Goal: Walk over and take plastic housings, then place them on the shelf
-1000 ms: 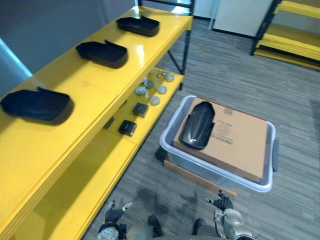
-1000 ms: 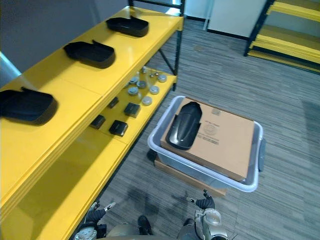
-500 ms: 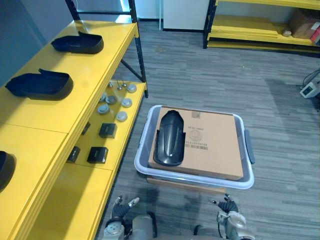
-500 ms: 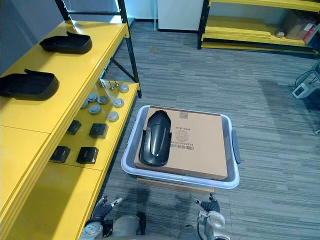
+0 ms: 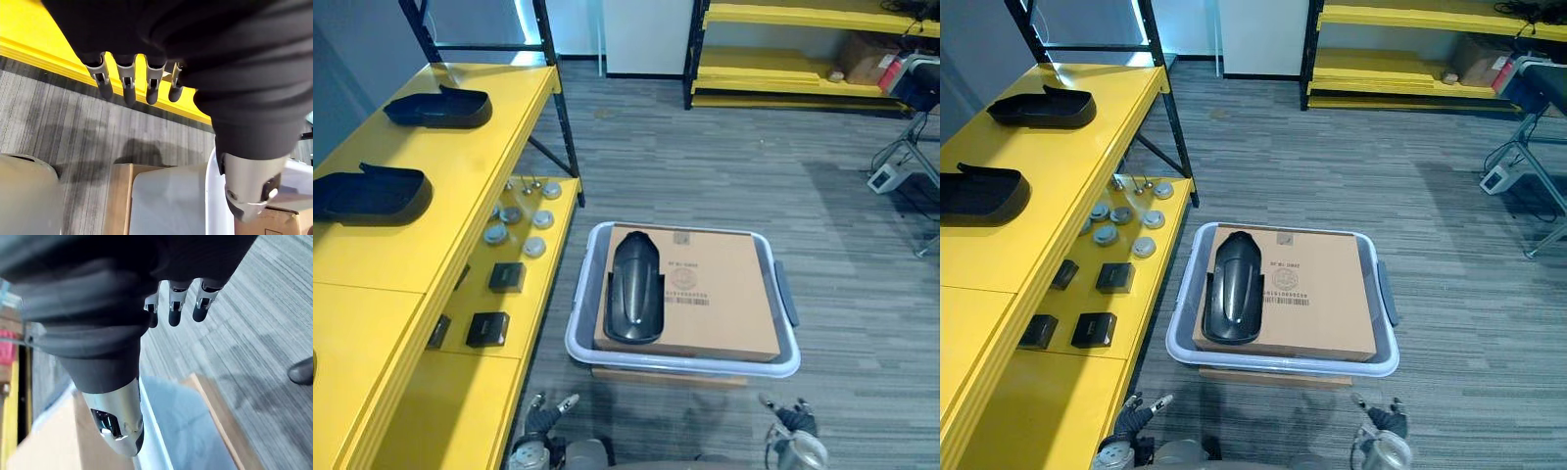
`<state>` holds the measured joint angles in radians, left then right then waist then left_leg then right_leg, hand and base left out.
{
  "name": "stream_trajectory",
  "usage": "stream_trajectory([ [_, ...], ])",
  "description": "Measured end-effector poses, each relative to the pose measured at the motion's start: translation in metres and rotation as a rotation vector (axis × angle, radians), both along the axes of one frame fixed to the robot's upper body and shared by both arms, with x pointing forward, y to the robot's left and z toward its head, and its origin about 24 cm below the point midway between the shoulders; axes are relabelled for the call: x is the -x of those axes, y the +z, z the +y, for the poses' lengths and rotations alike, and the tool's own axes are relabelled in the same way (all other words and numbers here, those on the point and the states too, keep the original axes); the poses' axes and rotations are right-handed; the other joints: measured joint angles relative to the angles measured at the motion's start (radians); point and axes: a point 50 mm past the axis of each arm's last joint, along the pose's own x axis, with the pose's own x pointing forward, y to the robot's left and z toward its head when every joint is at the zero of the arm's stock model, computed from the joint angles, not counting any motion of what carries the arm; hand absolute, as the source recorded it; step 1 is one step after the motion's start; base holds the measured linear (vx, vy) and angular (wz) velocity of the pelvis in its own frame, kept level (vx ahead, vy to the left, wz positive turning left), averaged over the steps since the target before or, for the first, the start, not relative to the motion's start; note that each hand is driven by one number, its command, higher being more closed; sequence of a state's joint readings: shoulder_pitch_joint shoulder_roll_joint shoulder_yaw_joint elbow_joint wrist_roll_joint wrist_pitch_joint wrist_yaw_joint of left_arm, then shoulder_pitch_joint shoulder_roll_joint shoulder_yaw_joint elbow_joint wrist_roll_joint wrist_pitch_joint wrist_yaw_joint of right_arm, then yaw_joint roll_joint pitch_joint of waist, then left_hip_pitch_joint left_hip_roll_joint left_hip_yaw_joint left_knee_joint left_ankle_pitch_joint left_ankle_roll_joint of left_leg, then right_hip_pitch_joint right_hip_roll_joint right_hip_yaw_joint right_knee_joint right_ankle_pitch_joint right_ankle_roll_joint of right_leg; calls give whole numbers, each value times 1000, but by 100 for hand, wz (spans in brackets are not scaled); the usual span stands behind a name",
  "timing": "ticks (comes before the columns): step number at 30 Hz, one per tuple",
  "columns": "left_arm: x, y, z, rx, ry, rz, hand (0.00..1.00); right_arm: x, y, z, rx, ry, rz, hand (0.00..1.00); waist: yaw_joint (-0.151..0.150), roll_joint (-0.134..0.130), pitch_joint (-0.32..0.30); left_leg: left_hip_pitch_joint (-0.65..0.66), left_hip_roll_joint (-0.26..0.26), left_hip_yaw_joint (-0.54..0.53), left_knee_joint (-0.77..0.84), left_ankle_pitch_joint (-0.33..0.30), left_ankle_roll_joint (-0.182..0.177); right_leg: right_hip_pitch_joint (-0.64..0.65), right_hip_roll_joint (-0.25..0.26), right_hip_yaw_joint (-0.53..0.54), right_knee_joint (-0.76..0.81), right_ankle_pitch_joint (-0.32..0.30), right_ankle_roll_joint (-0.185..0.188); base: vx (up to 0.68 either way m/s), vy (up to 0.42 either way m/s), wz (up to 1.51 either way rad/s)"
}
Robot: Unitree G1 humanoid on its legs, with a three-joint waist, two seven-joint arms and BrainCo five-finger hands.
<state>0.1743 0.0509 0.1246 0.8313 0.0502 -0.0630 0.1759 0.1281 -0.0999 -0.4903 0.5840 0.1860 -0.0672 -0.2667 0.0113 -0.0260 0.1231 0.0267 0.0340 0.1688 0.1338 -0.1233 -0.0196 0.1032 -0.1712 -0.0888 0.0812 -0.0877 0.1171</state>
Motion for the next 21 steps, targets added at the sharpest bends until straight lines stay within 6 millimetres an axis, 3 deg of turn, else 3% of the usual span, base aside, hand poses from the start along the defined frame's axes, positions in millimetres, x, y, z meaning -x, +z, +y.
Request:
stream_trajectory([
  [2,1,0,-1,1,-2,3,0,-21,33,-10,114,13,-128,0,0,-8,-7,24,-4,3,-60,35,2,-6,-2,6,0,2,1,-46,-24,-7],
  [4,2,-1,-1,1,-3,6,0,-32,49,-7,171,50,-182,0,0,-13,-13,36,-12,3,-90,53,1,-8,-2,7,-2,5,0,-62,4,1],
  [5,3,-1,-1,1,-3,10,0,-47,68,1,226,115,-253,0,0,-21,-22,46,-18,1,-125,72,3,-14,-3,7,-11,8,3,-56,19,-1],
  [8,4,-1,-1,1,-11,11,0,-76,99,31,310,268,-391,0,1,-30,-31,49,-27,-5,-177,112,5,-21,-3,6,-40,27,1,-73,6,2],
  [11,4,-1,-1,-1,-12,10,0,-96,118,63,346,409,-483,0,3,-31,-31,58,-41,-27,-226,143,10,-22,-8,-4,-51,28,3,-73,3,13],
  [17,3,0,0,-5,-14,-7,0,-121,126,99,393,590,-512,0,11,-28,-24,46,-56,-82,-228,151,17,-19,-16,-32,-58,28,4,-40,-5,15],
  [21,-5,3,1,-13,-18,-35,0,-139,108,108,436,669,-374,0,35,-30,-2,19,-61,-124,-228,163,25,-18,-17,-70,-68,29,5,0,-24,27],
])
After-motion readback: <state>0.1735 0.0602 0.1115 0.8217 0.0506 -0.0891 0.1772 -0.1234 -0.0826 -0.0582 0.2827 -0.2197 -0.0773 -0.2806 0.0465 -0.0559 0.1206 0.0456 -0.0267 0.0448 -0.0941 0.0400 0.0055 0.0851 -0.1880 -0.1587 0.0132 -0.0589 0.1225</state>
